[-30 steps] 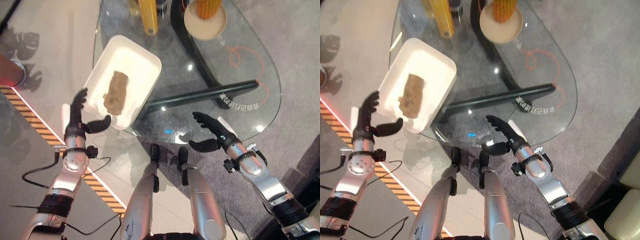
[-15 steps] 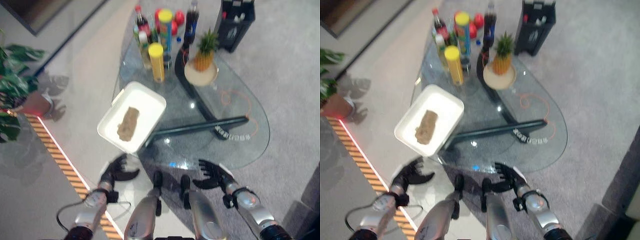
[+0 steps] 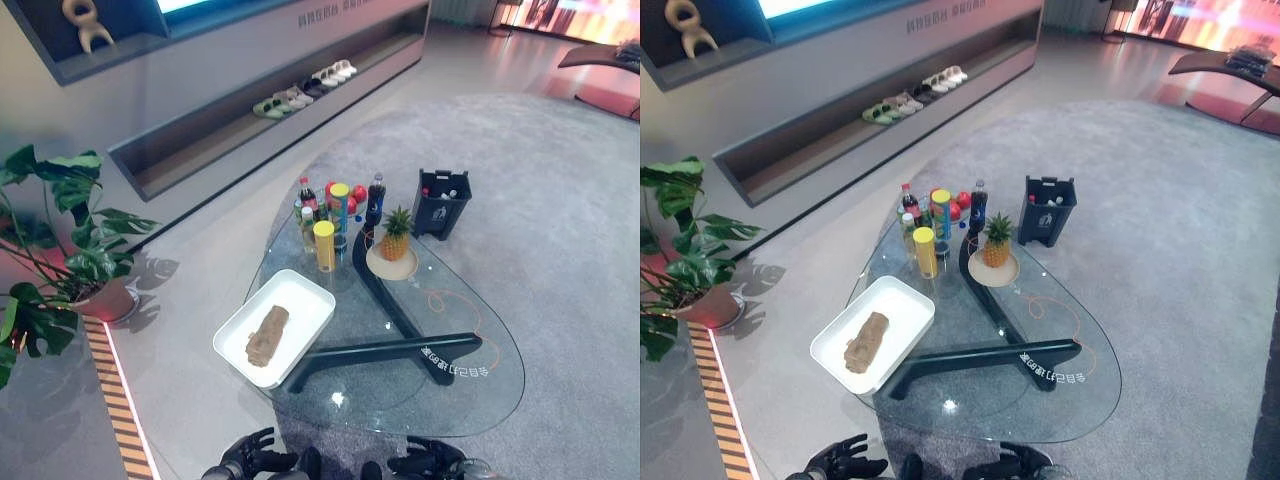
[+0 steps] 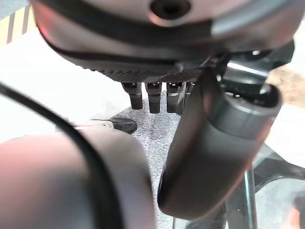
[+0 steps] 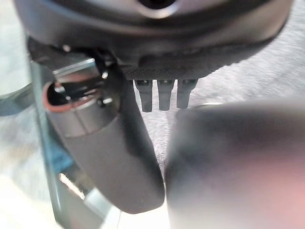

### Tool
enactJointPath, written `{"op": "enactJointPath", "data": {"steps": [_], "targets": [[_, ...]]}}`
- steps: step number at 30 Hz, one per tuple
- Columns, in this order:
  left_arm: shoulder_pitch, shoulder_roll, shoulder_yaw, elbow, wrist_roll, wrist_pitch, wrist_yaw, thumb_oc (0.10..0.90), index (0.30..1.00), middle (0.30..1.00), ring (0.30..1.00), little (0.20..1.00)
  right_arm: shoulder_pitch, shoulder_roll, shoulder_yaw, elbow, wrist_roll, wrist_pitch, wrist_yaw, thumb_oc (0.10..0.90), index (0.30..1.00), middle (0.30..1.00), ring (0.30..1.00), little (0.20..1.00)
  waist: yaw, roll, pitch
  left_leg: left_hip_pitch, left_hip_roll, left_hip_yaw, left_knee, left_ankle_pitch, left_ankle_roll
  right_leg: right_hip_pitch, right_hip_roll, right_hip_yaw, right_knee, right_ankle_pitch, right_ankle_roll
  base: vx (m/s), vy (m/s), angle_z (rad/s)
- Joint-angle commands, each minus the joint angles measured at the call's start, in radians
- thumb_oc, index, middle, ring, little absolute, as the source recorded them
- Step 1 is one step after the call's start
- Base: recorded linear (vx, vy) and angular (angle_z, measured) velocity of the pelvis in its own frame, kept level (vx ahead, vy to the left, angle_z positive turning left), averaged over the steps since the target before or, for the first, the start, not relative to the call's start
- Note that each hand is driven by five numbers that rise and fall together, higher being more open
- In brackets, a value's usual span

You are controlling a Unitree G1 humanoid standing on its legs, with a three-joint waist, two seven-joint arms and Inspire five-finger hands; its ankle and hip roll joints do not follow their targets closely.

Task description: Wipe the table with a cloth and put it in the basket.

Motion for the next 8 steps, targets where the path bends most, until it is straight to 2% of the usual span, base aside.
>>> {"op": "enactJointPath", "data": {"steps": [1,4,8], "targets": [[-0.025,-0.023,0.044,0.08,-0.031,0.03,-0.034,0.8,0.9,0.9,0.9,0.9,-0.003,0.024,0.004,0.063,0.01,0.02,0.043,0.8,0.9,0.9,0.9,0.9,0.005,-0.046,-0.017,0.014,-0.01,-0.012,0.023,-0.075,-0.023,0.079,-0.034,0.004,-0.165,0.104,0.062,0.07,0.015,-0.04],[-0.025,-0.034,0.082,0.122,-0.052,0.041,-0.05,0.8,0.9,0.9,0.9,0.9,-0.003,0.035,-0.02,0.106,0.014,0.032,0.048,0.8,0.9,0.9,0.9,0.9,0.002,-0.045,-0.032,0.028,-0.006,-0.003,0.015,-0.079,-0.024,0.09,-0.036,0.006,-0.174,0.105,0.063,0.07,0.019,-0.05],[-0.017,-0.047,0.092,0.147,-0.023,0.01,-0.051,0.8,0.9,0.9,0.9,0.9,0.004,0.044,-0.043,0.146,0.004,0.025,0.063,0.8,0.9,0.9,0.9,0.9,-0.002,-0.04,-0.047,0.049,-0.001,0.006,0.0,-0.083,-0.024,0.102,-0.037,0.011,-0.184,0.107,0.064,0.06,0.023,-0.17]]}}
